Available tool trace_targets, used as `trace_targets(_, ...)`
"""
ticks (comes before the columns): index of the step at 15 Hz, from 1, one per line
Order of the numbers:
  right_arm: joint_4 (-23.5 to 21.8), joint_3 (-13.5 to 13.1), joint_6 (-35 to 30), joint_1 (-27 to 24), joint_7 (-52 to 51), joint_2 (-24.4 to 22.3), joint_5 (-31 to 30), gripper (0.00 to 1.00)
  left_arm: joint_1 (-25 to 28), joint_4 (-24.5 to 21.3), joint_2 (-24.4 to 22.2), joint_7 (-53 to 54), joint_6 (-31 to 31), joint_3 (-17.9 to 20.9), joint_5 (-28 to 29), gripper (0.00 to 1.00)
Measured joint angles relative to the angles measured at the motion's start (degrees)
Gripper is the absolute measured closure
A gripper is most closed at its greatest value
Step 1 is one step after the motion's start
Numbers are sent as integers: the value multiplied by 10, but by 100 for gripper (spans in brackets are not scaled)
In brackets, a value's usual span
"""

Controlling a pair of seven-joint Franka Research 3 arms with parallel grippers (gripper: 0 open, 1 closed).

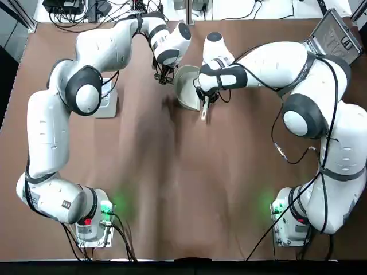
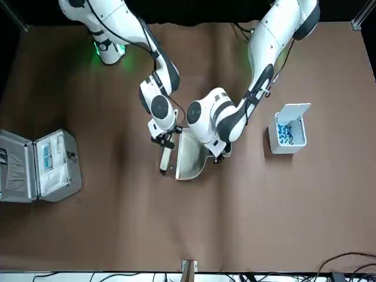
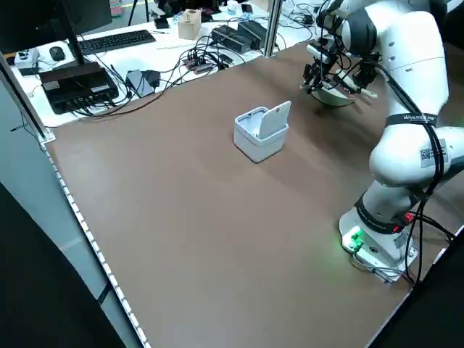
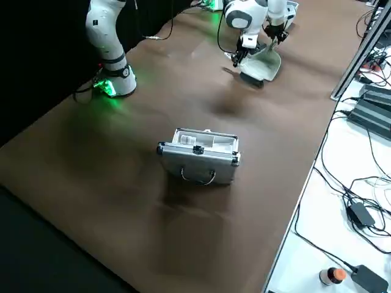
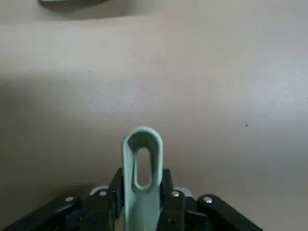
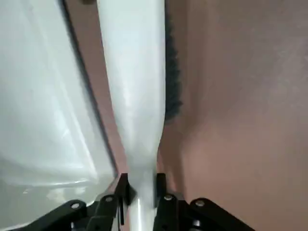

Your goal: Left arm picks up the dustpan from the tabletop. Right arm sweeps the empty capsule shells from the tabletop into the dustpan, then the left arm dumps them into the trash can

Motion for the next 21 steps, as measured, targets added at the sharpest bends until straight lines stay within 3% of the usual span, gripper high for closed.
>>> trace_targets(21, 78, 3, -14, 51, 8, 31, 87, 74, -1, 1, 0, -1, -3, 0, -1, 67)
